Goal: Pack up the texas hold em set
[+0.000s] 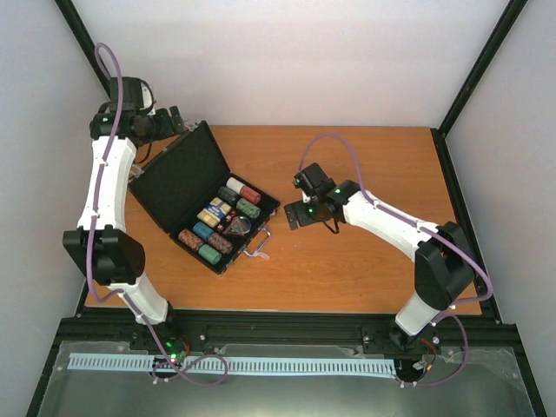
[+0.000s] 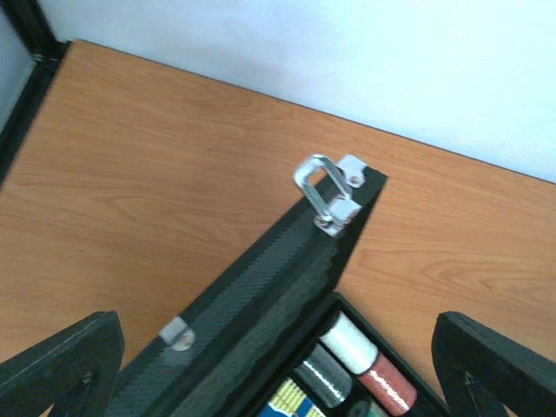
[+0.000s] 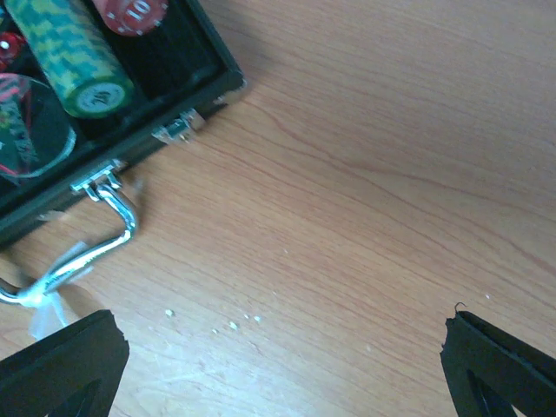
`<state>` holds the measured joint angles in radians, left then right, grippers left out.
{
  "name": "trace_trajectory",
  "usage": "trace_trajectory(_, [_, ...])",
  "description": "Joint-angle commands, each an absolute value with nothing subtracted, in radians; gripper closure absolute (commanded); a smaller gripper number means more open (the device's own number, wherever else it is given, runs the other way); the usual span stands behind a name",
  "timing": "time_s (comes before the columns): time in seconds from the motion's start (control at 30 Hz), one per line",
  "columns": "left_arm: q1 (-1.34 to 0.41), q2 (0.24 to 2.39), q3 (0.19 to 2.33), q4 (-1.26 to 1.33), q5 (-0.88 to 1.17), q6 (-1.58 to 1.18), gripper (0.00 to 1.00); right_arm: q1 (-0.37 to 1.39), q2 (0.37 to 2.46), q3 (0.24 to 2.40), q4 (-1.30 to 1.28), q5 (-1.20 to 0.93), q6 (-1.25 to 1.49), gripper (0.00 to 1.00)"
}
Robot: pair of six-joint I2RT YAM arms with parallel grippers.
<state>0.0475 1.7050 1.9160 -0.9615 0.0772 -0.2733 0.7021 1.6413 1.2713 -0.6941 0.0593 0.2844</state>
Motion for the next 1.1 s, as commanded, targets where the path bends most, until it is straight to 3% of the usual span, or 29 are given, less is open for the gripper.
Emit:
trace_trajectory(0.0, [0.066,1.722,1.915,-0.908,0.257,-0.262,0.00,0.662,1.577,1.218,-0.686,0.044,0.258,0.00])
trace_trajectory(0.57, [0.074,1.773,1.838,-1.009,0.243,-0.276,0.00,0.625,1.485,1.118,-0.687,0.038,0.235,0.00])
trace_trajectory(0.9, [0.065,1.630,1.646,-0.923,0.426,-0.321,0.00,0.613,1.448,1.088,-0.684,0.053,0.250,0.00])
trace_trajectory(1.07, [-0.049,1.561,1.536,-0.868,0.466,-0.371,0.00,0.613,1.428,1.073,-0.684,0.054,0.259,0.00])
